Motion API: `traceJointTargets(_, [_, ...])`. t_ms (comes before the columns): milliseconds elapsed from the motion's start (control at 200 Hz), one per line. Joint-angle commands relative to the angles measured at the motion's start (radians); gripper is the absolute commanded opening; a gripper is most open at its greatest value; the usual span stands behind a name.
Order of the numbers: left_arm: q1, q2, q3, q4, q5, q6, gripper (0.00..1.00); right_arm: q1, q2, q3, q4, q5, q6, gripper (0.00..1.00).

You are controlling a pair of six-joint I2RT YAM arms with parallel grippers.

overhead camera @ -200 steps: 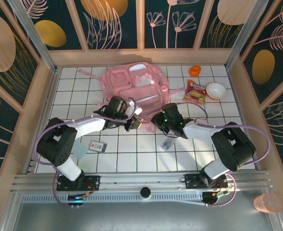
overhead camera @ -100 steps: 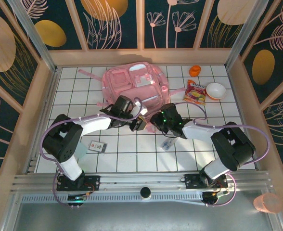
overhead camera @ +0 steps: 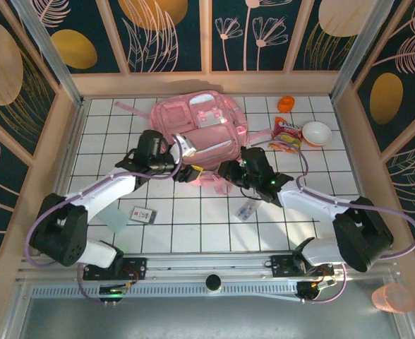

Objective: Pack the student bag

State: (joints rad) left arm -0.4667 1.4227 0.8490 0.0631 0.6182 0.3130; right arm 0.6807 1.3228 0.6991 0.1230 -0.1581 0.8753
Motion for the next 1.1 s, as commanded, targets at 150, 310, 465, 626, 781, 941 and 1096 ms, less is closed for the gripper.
traceJointTargets(150, [0.01,-0.054,-0.046,-0.073,-0.036,0.381,0.75,0.005,-0.108,-0.006,0.022,0.013,-0.106,0.33])
traceJointTargets(310, [0.011,-0.005,-0.026,-0.066,-0.046,0.504,0.76,0.004,-0.148,-0.009,0.004,0.019,-0.14,0.35])
traceJointTargets(465, [0.012,0.082,0.028,-0.111,-0.056,0.587,0.77,0.004,-0.155,-0.013,-0.014,0.009,-0.163,0.35])
traceJointTargets(626, [0.011,0.153,0.055,-0.14,-0.052,0.64,0.77,0.005,-0.151,-0.022,-0.02,-0.013,-0.165,0.36])
traceJointTargets(781, [0.01,0.194,0.049,-0.116,-0.035,0.63,0.76,0.005,-0.136,-0.026,-0.02,-0.044,-0.191,0.37])
traceJointTargets(941, [0.008,0.212,0.054,-0.05,0.095,0.568,0.71,0.004,-0.075,0.002,-0.038,-0.1,-0.246,0.37])
traceJointTargets(1096, [-0.005,0.257,0.051,0.009,0.061,0.519,0.66,0.003,-0.014,0.049,-0.097,-0.117,-0.288,0.37])
